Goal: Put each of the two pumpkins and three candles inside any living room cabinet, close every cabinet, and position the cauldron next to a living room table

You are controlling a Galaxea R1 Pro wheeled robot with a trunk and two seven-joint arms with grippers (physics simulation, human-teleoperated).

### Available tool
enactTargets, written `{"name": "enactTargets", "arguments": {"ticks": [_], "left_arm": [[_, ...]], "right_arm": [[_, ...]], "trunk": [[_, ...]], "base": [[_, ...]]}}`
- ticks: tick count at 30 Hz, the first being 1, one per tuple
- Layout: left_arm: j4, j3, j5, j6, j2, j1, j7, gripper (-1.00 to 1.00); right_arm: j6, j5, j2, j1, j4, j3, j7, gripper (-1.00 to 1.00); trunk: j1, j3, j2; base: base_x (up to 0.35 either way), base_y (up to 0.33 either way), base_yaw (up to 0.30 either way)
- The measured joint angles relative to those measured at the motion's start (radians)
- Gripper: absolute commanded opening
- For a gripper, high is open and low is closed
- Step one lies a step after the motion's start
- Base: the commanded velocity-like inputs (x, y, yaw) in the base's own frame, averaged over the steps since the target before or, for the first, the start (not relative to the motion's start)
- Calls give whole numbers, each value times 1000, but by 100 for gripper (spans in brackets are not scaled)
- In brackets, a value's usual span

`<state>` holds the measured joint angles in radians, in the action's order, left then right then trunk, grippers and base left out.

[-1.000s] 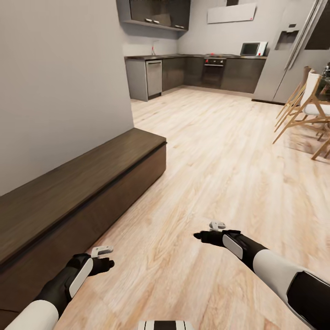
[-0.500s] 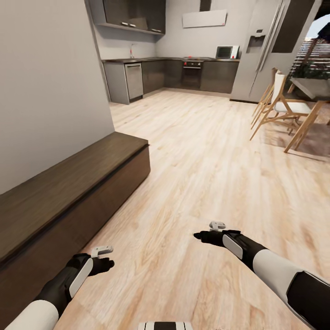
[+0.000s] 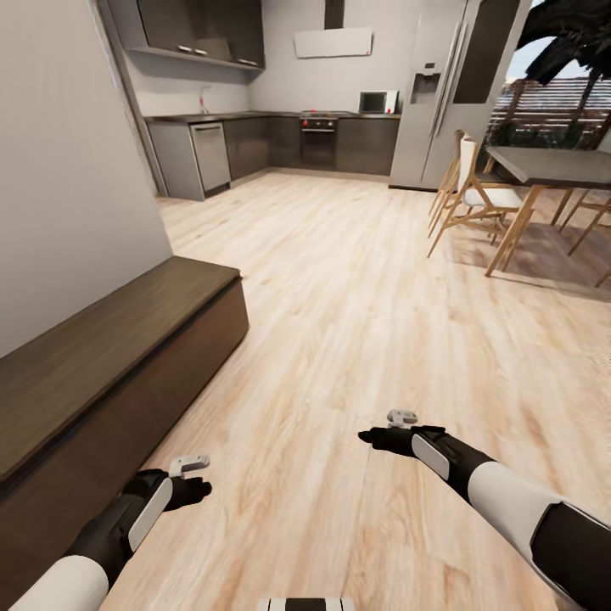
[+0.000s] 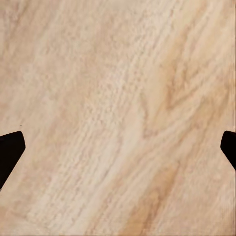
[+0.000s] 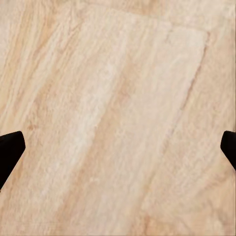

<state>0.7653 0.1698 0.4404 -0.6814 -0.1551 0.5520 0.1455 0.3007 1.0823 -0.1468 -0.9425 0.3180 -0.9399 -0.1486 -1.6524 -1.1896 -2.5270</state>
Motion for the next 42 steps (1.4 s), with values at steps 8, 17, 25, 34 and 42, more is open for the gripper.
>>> {"name": "enactTargets", "arguments": {"ticks": [8,17,25,34,42], "left_arm": [[0,1,-1,0,0,0,0,100],[0,21,-2,0,0,0,1,100],[0,22,-2,0,0,0,2,100],[0,23,-2,0,0,0,2,100],[0,26,-2,0,0,0,3,100]], "right_arm": [[1,3,0,0,-1,0,14,100],[2,8,0,0,-1,1,15,100],[2,9,0,0,0,2,10,100],[0,7,0,0,3,0,7,100],[0,7,0,0,3,0,6,100]], "trunk": [[0,1,0],[0,1,0],[0,-1,0],[0,-7,0],[0,-7,0]], "base": [[324,0,-19],[327,0,-1],[327,0,-124],[327,0,-180],[327,-65,-8]]}}
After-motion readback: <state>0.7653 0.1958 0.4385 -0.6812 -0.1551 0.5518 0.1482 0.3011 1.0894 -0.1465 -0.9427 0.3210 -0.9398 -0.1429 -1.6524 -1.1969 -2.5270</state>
